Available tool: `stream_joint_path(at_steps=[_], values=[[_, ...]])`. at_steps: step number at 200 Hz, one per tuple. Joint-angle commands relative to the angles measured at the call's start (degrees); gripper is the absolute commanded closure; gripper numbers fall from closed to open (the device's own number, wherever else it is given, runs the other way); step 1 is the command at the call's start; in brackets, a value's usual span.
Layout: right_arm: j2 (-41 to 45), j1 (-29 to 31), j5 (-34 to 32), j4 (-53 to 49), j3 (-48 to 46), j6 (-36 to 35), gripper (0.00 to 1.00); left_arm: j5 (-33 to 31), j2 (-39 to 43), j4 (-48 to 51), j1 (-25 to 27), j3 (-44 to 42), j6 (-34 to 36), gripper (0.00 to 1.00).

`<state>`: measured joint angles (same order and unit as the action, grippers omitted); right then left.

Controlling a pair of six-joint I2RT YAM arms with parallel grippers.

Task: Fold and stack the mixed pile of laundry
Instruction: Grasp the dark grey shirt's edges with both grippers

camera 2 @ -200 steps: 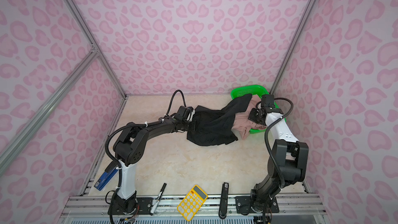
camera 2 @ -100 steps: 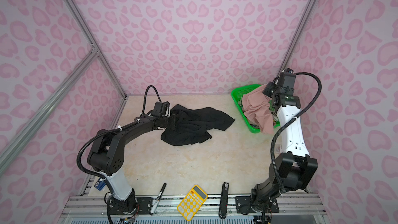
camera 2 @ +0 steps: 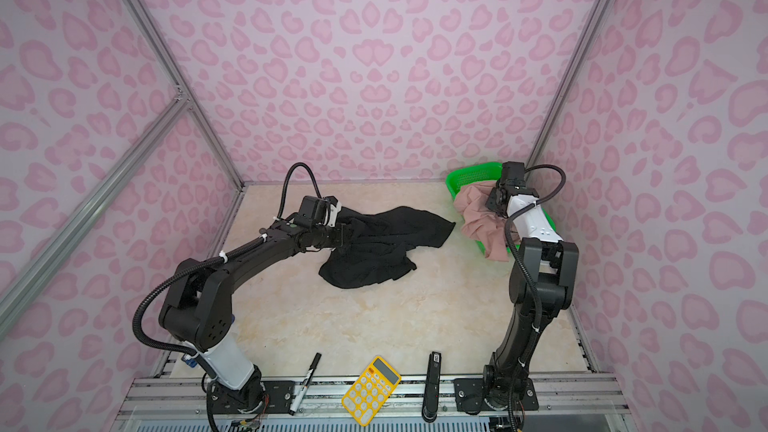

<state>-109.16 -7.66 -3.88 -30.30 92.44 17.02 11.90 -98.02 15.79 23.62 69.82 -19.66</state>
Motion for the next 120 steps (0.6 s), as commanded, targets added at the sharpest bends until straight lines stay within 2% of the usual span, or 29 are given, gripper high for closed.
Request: stream_joint_path(at_steps=[1,18,41,56,67,75,92,109,120], values=[[5.5,1.3,-5.9,-2.9,0.2,-2.6,0.49,-0.6,3.2,3.8,0.0,1.1,2.2,0.94],[10.9,3.5,-10.0,-4.5,0.5,-4.2,0.37,-0.6,4.7,6.4,-0.1,2.1,2.9,0.90],[18.0,8.2,-14.6,-2.9,-1.3,-7.6,0.25,-0.6,6.1,9.4,-0.5,3.3,3.2,0.87],[21.1,10.6,-12.8,-4.3,-0.7,-8.2,0.23,0.9,6.9,10.1,-0.9,3.7,3.2,0.86],[23.2,12.4,-8.9,-5.5,-0.9,-8.9,0.22,2.1,7.5,10.6,-1.1,4.1,3.1,0.84],[24.5,14.1,-5.1,-6.1,-1.5,-9.1,0.22,3.4,8.0,11.0,-1.2,4.3,3.2,0.76],[26.8,18.7,3.6,-6.8,-4.9,-9.2,0.22,4.1,9.1,12.5,-1.3,4.8,3.2,0.47],[28.2,24.6,9.8,-5.5,-11.3,-8.7,0.23,-1.6,11.1,14.4,-2.3,4.1,1.2,0.30],[28.1,28.6,12.5,-3.9,-15.0,-7.6,0.25,-4.3,12.6,15.1,-4.1,3.0,-0.2,0.25]])
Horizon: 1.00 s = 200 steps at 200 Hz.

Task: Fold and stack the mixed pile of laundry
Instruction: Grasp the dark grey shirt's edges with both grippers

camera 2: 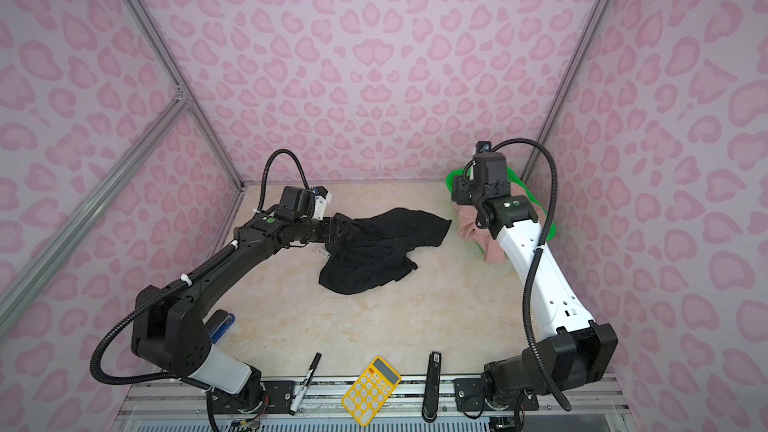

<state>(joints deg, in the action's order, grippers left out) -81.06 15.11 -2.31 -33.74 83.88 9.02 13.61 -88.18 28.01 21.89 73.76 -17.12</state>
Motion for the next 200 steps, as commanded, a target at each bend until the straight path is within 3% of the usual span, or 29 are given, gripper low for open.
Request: stream_joint_path(at_steps=[1,40,66,108,150,165,185,200], values=[[-0.1,6.2,11.1,-0.4,-6.8,0.5,0.25,-6.0,2.9,2.9,-2.5,-1.1,-2.9,0.25],[-6.6,16.9,11.4,3.8,-15.7,6.4,0.30,-5.9,9.3,4.5,-7.3,-8.9,-2.8,0.25],[-13.0,18.8,10.4,3.3,-16.6,9.6,0.28,0.1,13.0,3.4,-7.2,-16.8,-3.2,0.27],[-20.9,19.3,9.7,4.7,-17.3,12.4,0.29,4.2,15.8,-3.3,-6.1,-29.4,-6.9,0.31],[-27.1,19.1,6.9,4.8,-14.4,13.7,0.45,0.4,8.7,-5.2,-2.9,-29.7,-7.1,0.27],[-28.8,18.7,6.6,5.3,-13.4,14.2,0.55,0.3,5.8,-8.1,-2.7,-30.2,-7.6,0.27],[-30.6,17.9,5.5,5.4,-11.8,13.9,0.72,1.4,1.4,-11.7,-2.6,-30.0,-8.4,0.34],[-31.0,17.0,5.2,4.5,-10.1,13.1,0.84,1.0,-1.7,-13.0,-2.6,-29.1,-8.8,0.45]])
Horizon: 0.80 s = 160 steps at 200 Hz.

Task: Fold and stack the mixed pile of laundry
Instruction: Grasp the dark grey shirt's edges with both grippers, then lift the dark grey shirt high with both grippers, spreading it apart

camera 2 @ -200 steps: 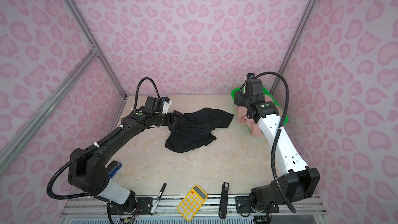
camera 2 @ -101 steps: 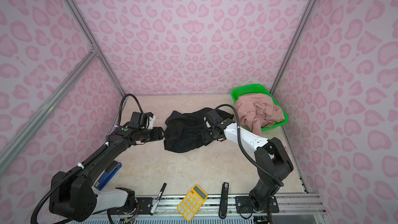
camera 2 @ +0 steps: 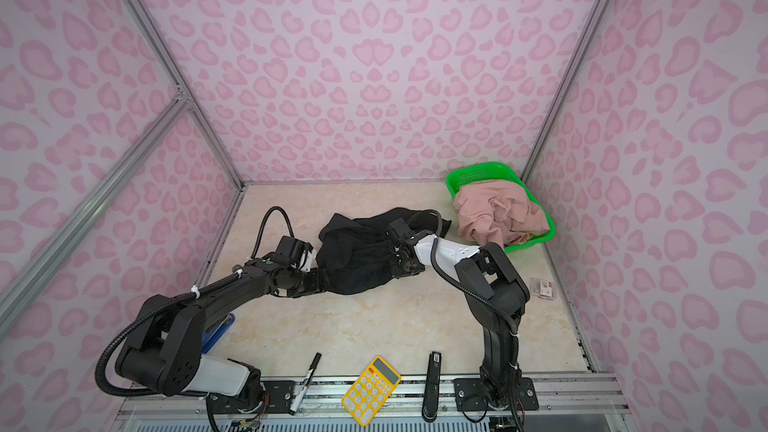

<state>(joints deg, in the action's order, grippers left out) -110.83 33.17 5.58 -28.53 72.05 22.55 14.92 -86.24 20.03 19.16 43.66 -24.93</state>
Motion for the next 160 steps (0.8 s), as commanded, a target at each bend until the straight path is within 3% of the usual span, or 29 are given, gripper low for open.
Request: stream_joint_path(at_steps=[1,26,62,125,160], values=[[-1.2,-1.2,-2.7,-0.8,1.8,-0.5,0.85,-0.4,-3.7,-5.1,0.1,1.1,-1.0,0.46],[1.1,-1.7,-5.1,-5.1,5.4,-3.4,0.96,-1.2,-5.7,-6.0,-0.1,3.1,-1.6,0.71],[6.1,-2.6,-7.7,-14.1,13.4,-8.4,1.00,-0.3,-4.2,-2.4,-1.2,8.8,-1.1,0.96],[13.9,-5.9,-5.6,-25.4,29.7,-13.9,1.00,2.3,7.9,14.3,-6.8,27.8,2.8,0.97],[17.9,-8.5,3.5,-25.0,33.0,-15.3,1.00,4.7,11.4,19.8,-10.0,38.1,3.2,0.97]])
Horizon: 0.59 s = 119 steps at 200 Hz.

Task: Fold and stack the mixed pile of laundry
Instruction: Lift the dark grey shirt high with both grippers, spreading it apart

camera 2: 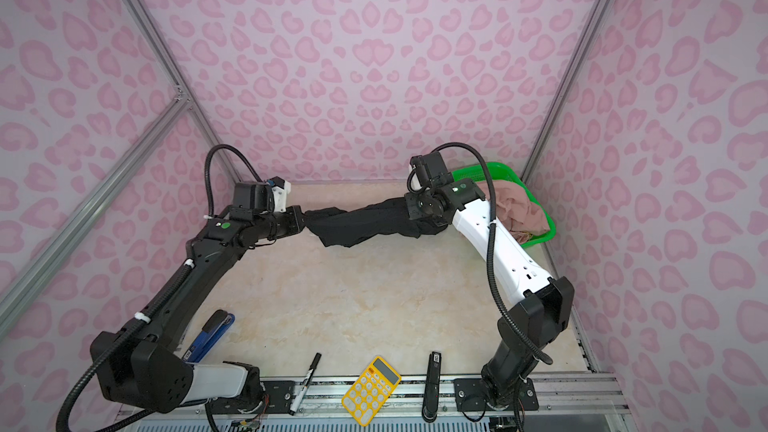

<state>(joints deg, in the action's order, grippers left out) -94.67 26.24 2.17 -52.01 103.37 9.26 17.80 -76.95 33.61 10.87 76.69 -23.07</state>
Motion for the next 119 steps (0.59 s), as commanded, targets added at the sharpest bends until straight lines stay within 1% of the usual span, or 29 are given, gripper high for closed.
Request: stream_joint_path(at_steps=[1,33,62,76,98,119], values=[[1.9,-1.6,7.2,-1.5,1.8,-2.1,1.00,1.9,2.2,6.3,-1.7,5.3,1.3,0.97],[4.1,-3.7,14.8,-0.2,1.4,-2.4,1.00,5.0,4.2,7.3,-4.4,9.6,0.6,0.97],[3.2,-3.7,20.4,0.4,0.6,-4.6,1.00,4.0,5.5,7.8,-6.8,11.4,0.9,0.97],[2.7,-3.7,22.4,2.8,0.2,-4.4,1.00,3.5,5.3,7.7,-8.3,12.6,1.4,0.97],[0.6,-3.7,22.6,5.5,3.6,-3.0,1.00,5.3,3.2,7.3,-10.7,17.0,2.4,0.97],[-3.7,-3.6,21.3,5.9,12.5,-2.8,1.00,8.7,-0.4,5.9,-12.4,23.5,2.0,0.97]])
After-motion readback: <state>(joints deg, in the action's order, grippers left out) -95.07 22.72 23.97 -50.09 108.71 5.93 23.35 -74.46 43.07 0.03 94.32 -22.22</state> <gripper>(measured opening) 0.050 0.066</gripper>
